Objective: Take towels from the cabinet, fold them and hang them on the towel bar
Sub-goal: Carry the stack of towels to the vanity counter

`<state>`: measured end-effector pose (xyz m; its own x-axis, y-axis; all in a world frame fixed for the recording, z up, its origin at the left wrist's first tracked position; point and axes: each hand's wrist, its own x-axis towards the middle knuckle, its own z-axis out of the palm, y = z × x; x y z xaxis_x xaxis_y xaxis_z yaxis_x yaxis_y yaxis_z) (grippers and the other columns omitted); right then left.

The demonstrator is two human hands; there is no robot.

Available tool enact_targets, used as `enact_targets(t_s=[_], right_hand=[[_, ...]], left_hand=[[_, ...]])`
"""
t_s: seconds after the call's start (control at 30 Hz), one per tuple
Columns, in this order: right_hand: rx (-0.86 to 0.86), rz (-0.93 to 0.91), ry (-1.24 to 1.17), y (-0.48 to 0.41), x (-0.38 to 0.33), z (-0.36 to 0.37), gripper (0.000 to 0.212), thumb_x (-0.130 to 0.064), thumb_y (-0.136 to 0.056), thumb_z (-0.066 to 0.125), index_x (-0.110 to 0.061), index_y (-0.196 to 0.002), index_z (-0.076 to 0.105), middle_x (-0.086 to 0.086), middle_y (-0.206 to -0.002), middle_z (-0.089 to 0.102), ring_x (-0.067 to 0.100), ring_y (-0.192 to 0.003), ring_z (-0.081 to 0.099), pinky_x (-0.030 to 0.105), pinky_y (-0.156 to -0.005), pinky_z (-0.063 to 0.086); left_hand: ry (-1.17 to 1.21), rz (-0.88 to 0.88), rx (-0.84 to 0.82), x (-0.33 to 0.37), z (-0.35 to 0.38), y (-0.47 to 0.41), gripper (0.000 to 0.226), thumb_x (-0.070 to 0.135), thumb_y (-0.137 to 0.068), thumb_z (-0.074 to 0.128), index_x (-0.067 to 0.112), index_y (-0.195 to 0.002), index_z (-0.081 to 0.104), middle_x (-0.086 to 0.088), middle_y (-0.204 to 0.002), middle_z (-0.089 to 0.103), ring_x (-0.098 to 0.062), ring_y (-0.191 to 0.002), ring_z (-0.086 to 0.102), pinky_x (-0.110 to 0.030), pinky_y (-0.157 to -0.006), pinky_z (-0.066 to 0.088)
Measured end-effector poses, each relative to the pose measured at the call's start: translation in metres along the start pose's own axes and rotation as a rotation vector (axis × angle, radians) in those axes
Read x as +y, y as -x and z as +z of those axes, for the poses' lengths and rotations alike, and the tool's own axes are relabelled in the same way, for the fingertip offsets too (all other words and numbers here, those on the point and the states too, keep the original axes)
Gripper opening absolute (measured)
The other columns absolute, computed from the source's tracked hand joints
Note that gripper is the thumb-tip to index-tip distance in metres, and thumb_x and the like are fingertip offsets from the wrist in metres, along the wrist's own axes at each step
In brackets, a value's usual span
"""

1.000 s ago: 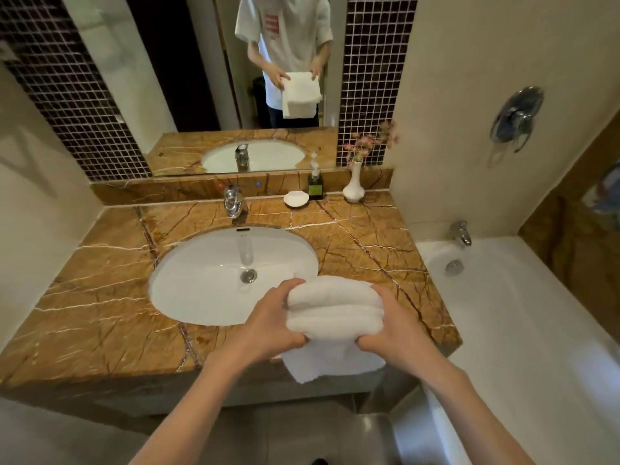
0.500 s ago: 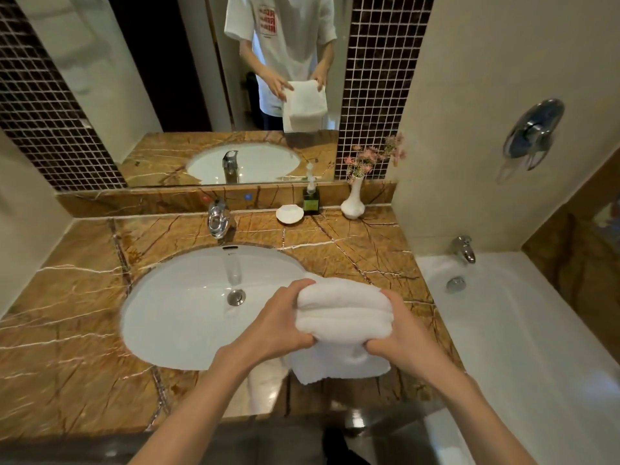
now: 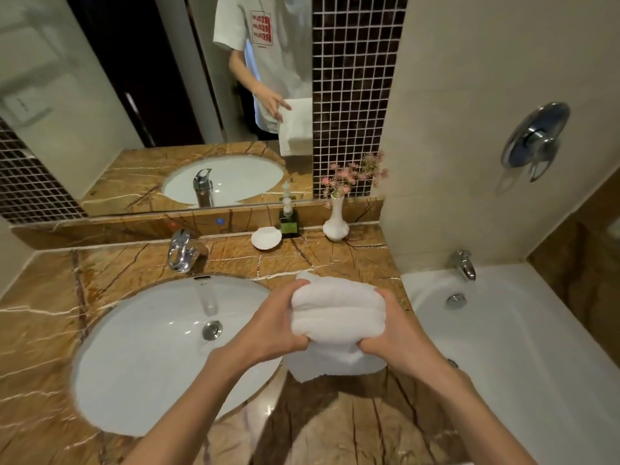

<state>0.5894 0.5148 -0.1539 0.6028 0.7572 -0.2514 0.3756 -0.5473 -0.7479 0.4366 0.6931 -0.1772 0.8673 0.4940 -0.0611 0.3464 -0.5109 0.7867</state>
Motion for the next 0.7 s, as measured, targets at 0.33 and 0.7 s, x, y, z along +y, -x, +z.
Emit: enact_targets(t_s=[0.33,0.7], right_hand=[[0.024,0.001,0.033,-0.053,-0.001,-0.033,0.084,-0.011,-0.072,0.069,-0.027,-0.142,0.023,0.000,-0.103,0.050,0.020,-0.092,0.052,0.032,-0.072,0.050],[0.165,-0.102,-0.041,-0.135,0.020,-0.025,0.087,-0.021,-0.072,0.077,-0.020,-0.141,0.024,-0.003,-0.114,0.038,0.016,-0.104,0.043,0.029,-0.080,0.040]], left_hand=[[-0.041,-0.009,0.082,0.004,0.013,-0.059,0.088,0.027,-0.060,0.076,0.037,-0.137,0.033,0.006,-0.130,0.043,-0.013,-0.118,0.042,-0.035,-0.098,0.045],[-0.223,0.092,0.215,-0.017,0.018,-0.134,0.083,0.017,-0.069,0.075,0.027,-0.140,0.033,-0.002,-0.133,0.038,-0.015,-0.120,0.037,-0.031,-0.099,0.038]])
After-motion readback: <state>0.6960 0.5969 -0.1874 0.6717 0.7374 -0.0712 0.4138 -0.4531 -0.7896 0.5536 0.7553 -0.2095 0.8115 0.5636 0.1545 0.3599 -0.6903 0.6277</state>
